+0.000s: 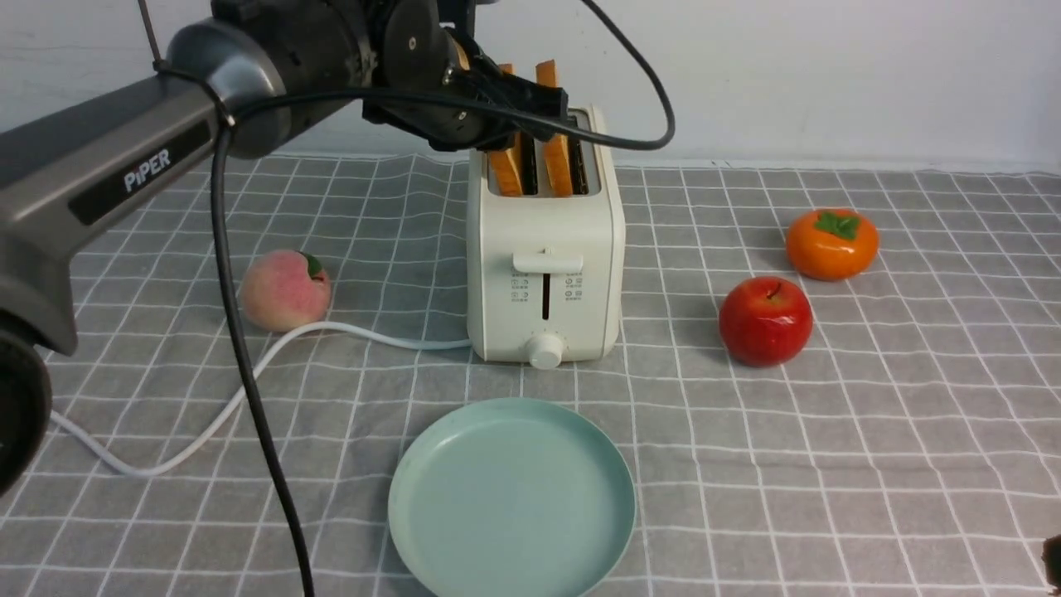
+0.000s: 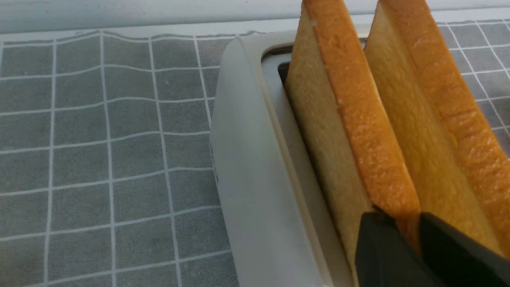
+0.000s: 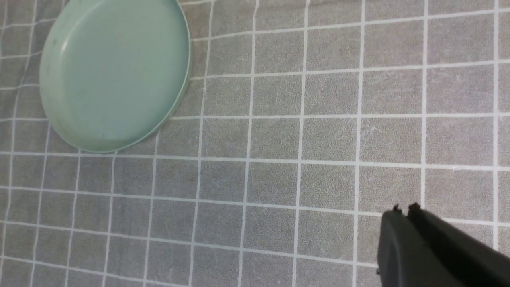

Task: Take toasted bread from bread machine on grey coffee table place on plate.
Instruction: 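Reach for a toast slice standing in the toaster with the left gripper, then place the slice of bread on the plate with the left gripper, then grasp the toast slice in the toaster and pull it up out of the slot with the right gripper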

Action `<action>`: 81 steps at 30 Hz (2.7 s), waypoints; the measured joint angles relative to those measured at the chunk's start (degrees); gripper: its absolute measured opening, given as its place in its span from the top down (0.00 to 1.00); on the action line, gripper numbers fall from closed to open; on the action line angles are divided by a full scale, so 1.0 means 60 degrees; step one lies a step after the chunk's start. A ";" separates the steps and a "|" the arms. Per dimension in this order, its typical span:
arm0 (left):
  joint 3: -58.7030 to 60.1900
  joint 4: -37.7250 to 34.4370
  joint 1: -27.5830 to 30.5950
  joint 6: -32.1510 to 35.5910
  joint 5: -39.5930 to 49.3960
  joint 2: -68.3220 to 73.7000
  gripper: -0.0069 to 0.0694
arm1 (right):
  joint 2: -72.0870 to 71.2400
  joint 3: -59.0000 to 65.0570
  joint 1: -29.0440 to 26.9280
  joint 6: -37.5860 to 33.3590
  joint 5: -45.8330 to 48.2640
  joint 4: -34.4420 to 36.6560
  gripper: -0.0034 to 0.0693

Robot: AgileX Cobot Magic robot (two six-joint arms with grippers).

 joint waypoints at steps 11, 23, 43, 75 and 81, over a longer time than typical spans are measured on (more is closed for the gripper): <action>-0.0826 0.0249 -0.0013 -0.0061 0.2175 -0.2490 0.83 | 0.0000 0.0000 0.0000 -0.0011 -0.0355 0.0000 0.90; 0.3931 -0.2048 -0.0013 0.0729 0.4017 -0.6174 0.83 | 0.0000 0.0013 0.0000 -0.0011 -0.0519 0.0445 0.87; 1.0287 -1.1551 -0.0013 0.8537 -0.1282 -0.4748 0.77 | 0.0000 0.0021 0.0000 -0.0014 -0.0572 0.0540 0.84; 1.0297 -0.0927 0.2366 0.1449 0.2369 -0.9878 0.93 | 0.3402 -0.3490 0.2327 -0.2092 -0.1315 0.2664 0.93; 1.0305 -0.0770 0.2366 0.1189 0.2975 -1.1701 0.93 | 0.6317 -0.6155 0.4317 -0.0995 -0.3213 0.0315 0.76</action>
